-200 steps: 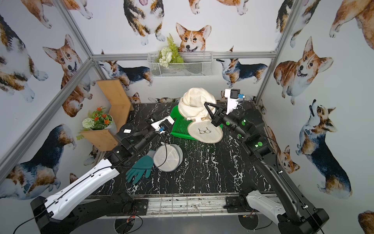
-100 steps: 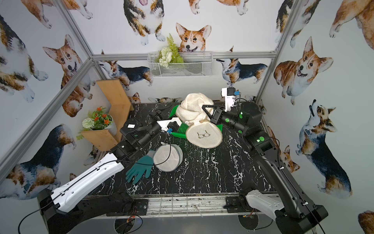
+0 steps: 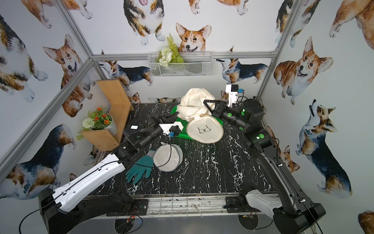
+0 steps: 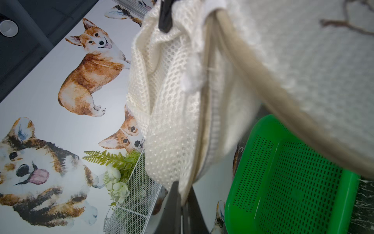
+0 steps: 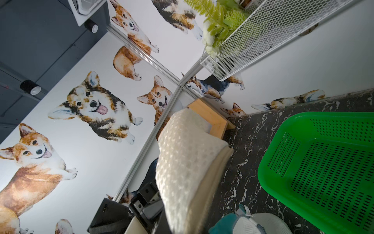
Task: Turn the laundry bag inside out
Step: Turn over the laundry bag.
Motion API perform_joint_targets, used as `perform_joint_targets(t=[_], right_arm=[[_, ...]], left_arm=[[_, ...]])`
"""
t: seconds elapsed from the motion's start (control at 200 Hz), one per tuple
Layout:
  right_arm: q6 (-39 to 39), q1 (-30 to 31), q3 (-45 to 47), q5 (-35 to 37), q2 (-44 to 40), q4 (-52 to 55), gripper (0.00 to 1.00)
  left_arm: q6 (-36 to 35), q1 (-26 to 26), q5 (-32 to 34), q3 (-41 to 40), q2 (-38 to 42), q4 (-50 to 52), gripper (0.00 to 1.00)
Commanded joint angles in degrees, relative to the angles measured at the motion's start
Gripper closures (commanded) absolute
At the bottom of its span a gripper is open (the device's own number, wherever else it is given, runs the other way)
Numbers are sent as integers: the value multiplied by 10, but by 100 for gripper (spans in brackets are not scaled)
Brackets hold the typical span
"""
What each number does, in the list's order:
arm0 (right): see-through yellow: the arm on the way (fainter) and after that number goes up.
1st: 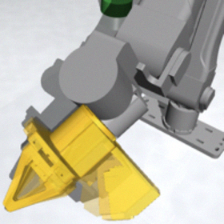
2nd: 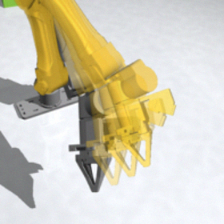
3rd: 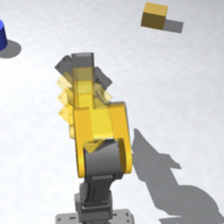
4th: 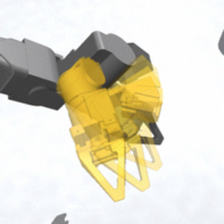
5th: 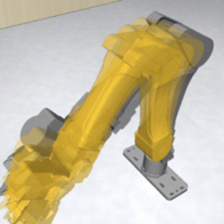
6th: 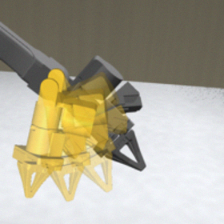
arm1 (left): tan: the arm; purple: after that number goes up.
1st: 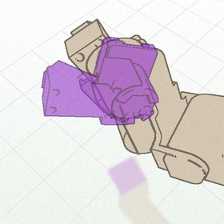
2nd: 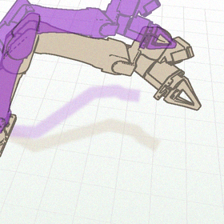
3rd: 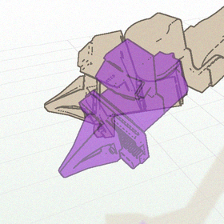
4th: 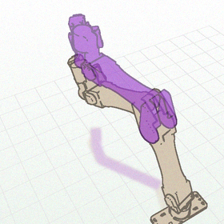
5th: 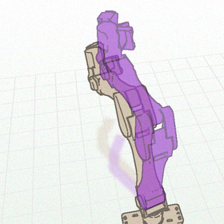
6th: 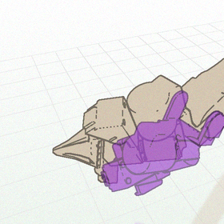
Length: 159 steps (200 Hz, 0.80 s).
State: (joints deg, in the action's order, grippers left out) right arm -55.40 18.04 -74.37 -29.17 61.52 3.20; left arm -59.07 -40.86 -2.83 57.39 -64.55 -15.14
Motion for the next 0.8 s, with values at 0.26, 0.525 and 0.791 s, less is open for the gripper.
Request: perform_joint_targets(t=[0.26,0.525,0.791], right_arm=[[-78,-10,-8,48,21,-190,100],[-15,-7,42,47,4,-224,100],[73,-7,126,61,-40,-190,100]], left_arm=[[101,-82,-16,-32,-28,-32,100],[206,-179,6,-6,-88,-198,100],[278,-182,63,-16,-76,-303,95]])
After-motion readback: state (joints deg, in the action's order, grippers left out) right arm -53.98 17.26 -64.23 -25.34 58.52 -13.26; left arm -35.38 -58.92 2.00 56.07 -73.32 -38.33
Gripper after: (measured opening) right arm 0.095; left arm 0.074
